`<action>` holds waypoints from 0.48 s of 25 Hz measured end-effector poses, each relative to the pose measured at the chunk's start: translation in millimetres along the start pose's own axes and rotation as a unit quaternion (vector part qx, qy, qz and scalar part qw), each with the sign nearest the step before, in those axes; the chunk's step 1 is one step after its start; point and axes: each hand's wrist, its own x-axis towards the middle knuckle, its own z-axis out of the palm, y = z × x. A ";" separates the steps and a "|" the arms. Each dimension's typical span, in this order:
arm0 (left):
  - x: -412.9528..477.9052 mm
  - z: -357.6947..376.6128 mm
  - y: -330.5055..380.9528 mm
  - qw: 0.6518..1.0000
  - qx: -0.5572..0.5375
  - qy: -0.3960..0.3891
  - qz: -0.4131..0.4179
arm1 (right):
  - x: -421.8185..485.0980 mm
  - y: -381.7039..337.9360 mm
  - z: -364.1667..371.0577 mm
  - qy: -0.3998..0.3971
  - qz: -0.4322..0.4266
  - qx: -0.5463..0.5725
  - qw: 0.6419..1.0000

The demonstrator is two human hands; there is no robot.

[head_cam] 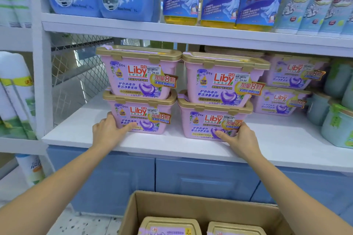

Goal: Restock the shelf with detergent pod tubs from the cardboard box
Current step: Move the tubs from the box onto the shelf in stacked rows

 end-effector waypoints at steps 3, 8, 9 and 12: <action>31.4 -16.1 -35.9 0.998 -0.044 -0.034 -0.023 | 5.4 -27.8 35.2 -0.004 -0.006 0.009 1.000; 80.0 -29.9 -77.7 0.984 -0.150 -0.084 -0.053 | 22.4 -66.0 82.4 -0.007 0.001 0.019 1.000; 88.0 -30.1 -82.1 0.982 -0.163 -0.085 -0.051 | 26.3 -70.0 89.0 -0.006 0.004 0.022 1.000; 115.0 -24.5 -92.0 0.973 -0.210 -0.081 -0.051 | 40.6 -78.2 105.9 -0.007 0.011 0.031 0.999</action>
